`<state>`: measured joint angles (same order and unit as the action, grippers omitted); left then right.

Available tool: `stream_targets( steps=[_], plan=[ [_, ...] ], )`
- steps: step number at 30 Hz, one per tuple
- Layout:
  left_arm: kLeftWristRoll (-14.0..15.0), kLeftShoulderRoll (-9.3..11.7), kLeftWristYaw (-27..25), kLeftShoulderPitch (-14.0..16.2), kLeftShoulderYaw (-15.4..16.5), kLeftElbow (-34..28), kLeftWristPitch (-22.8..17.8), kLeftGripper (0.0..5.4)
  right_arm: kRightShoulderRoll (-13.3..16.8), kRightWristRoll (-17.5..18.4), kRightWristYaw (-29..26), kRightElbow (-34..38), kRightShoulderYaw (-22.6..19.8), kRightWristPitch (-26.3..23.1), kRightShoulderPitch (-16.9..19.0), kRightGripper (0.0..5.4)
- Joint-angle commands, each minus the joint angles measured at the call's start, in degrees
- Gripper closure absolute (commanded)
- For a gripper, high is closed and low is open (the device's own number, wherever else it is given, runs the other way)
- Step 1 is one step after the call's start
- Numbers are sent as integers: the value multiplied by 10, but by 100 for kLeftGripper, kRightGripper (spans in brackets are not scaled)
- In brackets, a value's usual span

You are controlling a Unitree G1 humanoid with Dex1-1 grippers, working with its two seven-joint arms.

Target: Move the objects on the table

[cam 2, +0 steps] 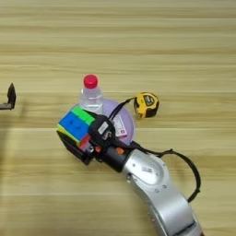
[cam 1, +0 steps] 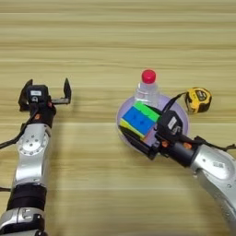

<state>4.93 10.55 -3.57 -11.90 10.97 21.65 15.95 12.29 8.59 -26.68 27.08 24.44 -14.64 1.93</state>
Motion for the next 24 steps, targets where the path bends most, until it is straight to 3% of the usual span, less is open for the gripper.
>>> stream_targets(
  steps=[1,8,17,24],
  plan=[
    [-6,1,2,4,-3,0,-6,0,-43,-29,16,-51,41,-4,-44,202],
    [-7,-2,5,4,-3,1,-5,0,-103,-73,32,-148,94,10,-99,203],
    [-7,-2,6,7,-2,-3,-4,0,-169,-125,63,-330,111,49,-167,203],
    [-7,-3,6,10,-3,-6,-5,0,-207,-135,89,-465,101,88,-210,203]
  ],
)
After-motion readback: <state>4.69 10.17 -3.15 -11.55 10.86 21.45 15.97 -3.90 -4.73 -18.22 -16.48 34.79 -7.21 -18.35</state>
